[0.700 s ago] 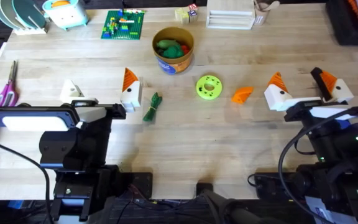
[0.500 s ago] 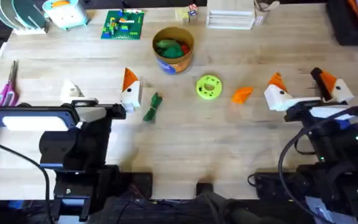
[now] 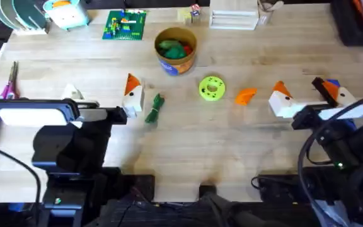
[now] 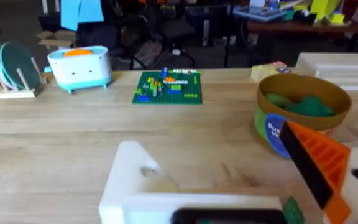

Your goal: Pick up the gripper from the table and insert it into the empty holder that is missing its gripper. Then pick up a screw, insert it into the mounting hole, and use the screwdriver to tighten it. Finally, clean up the table by picking up the vegetable and placing it into the bucket.

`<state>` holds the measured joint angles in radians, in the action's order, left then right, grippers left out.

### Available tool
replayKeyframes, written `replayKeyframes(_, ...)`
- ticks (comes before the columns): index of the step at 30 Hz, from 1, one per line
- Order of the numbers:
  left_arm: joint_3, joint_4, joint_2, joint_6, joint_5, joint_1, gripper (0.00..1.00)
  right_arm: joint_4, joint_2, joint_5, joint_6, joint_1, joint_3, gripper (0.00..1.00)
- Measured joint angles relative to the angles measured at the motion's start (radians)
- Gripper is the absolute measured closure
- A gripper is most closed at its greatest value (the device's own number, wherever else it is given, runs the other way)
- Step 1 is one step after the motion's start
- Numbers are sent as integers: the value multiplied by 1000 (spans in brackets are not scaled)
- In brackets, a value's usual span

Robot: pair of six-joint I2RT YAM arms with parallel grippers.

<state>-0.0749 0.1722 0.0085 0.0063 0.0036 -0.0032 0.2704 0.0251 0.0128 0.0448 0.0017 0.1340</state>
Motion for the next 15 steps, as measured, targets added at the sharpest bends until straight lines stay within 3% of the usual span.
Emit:
replayKeyframes(4, -237, 284, 91, 22, 0, 0, 9, 190, 127, 3, 4, 0, 205, 11)
replayKeyframes(8, -523, 556, 262, 73, 17, 0, 8, 321, 299, 4, -12, 0, 454, 11)
replayKeyframes(15, -907, 906, 558, 225, 154, 0, 8, 523, 576, 8, -27, 0, 778, 12)
